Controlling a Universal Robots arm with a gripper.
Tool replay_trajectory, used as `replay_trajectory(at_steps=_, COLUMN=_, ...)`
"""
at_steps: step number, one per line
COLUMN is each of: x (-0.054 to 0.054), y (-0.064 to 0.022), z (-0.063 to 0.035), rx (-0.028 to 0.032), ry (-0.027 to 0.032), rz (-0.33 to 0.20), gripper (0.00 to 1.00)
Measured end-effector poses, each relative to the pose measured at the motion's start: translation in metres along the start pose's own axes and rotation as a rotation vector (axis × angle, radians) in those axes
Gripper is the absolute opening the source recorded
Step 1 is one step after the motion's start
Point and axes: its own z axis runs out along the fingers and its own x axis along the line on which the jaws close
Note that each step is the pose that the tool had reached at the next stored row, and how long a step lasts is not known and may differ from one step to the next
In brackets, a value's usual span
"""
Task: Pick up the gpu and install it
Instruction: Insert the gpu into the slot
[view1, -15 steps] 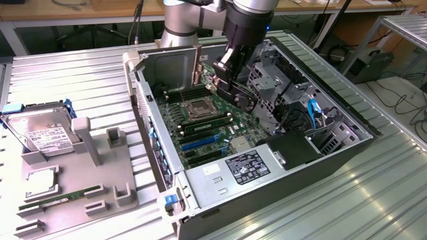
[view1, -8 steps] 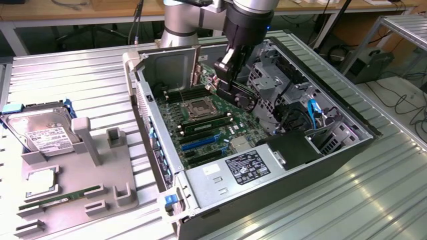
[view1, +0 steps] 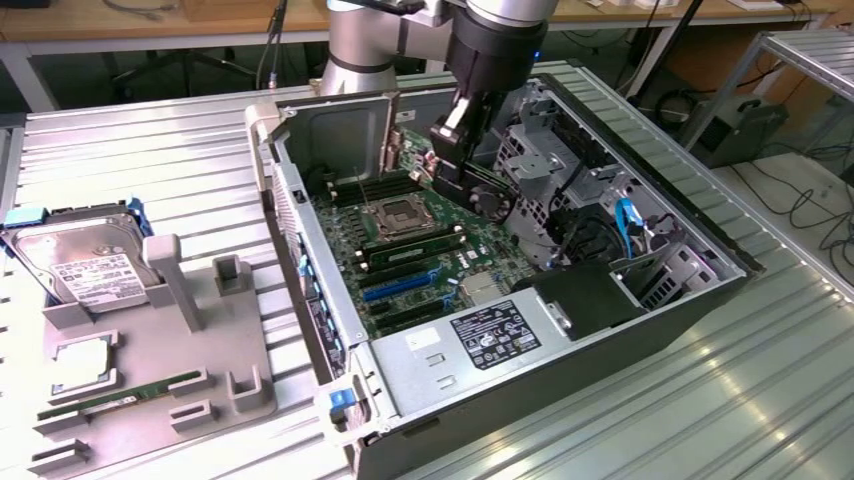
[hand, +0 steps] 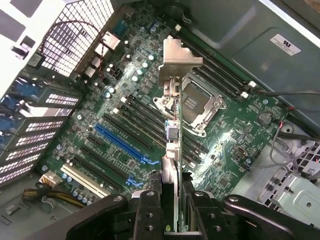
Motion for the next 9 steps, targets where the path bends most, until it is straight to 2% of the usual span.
replay_trajectory(at_steps=9, x=0.0000, y=0.0000, z=0.0000, rx=-0.0011, ry=0.0014, rz=-0.043, gripper=0.26)
